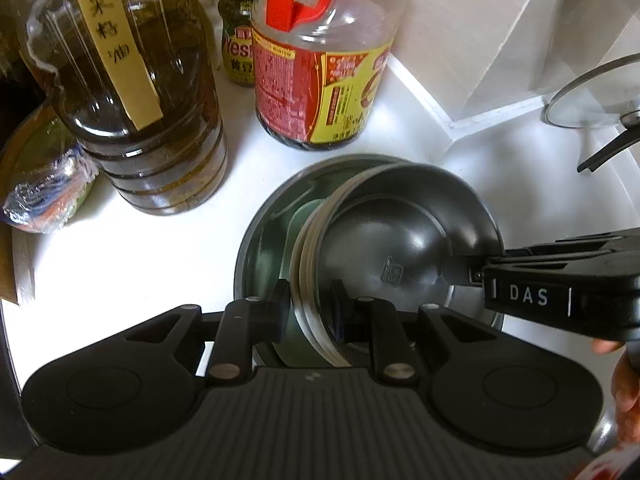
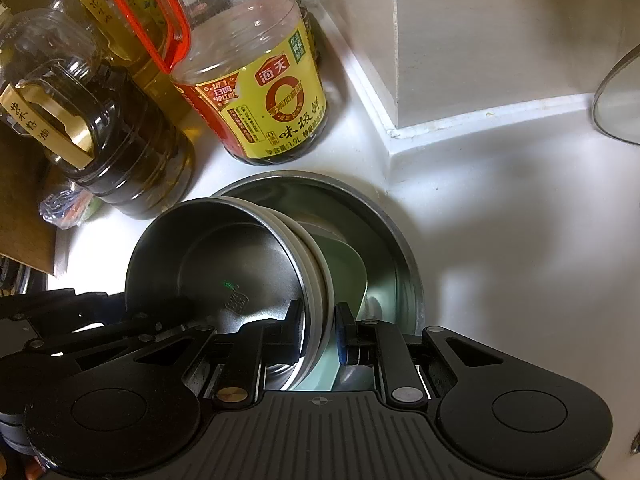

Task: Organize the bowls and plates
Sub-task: 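Lower the stack onto the green plate in the tray, open both tools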

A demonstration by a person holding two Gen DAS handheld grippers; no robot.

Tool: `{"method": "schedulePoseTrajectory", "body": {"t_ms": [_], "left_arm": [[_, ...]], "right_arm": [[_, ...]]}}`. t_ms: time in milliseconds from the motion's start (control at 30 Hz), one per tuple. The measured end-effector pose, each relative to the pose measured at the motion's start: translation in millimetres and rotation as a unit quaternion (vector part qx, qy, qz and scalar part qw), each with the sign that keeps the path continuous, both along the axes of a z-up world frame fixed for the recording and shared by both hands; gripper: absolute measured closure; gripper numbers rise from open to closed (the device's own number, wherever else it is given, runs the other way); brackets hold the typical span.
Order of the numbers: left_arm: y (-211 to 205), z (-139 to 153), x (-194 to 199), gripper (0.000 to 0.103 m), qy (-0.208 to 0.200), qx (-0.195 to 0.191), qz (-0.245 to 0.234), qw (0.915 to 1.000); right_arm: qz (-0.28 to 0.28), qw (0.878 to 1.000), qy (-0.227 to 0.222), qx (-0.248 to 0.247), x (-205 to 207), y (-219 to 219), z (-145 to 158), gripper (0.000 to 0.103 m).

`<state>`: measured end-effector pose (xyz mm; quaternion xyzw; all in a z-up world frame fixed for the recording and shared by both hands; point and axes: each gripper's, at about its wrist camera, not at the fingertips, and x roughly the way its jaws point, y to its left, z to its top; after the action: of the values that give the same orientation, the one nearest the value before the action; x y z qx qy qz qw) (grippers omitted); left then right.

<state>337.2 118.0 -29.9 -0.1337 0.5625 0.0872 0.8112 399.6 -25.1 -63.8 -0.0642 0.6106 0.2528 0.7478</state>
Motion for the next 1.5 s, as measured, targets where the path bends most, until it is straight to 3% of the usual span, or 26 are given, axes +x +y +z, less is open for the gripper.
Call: {"method": "schedulePoseTrajectory", "body": {"t_ms": [600, 667, 833, 900, 1500], "left_arm": [[-2, 7, 0, 0.084, -0.012, 0.014, 0.002, 0.9998], [-2, 9, -2, 0.084, -0.016, 0.018, 0.004, 0.9997], [-3, 19, -6, 0.084, -0.03, 0.021, 0.005, 0.9993], [-4, 24, -8, 0.084, -0.037, 0.025, 0.005, 0.999], [-21, 61, -61, 0.084, -0.097, 0.03, 0.024, 0.9945]], "right_arm": [[0.005, 1.0, -0.015, 0.008, -7, -4, 12, 0.086], [0.004, 1.0, -0.017, 0.012, -8, -5, 13, 0.084], [0.007, 0.999, -0.025, 0.026, -12, -8, 20, 0.062], [0.005, 0.999, -0.028, 0.032, -14, -10, 23, 0.059], [-0.009, 0.994, -0.038, 0.106, -55, -48, 52, 0.055]]}}
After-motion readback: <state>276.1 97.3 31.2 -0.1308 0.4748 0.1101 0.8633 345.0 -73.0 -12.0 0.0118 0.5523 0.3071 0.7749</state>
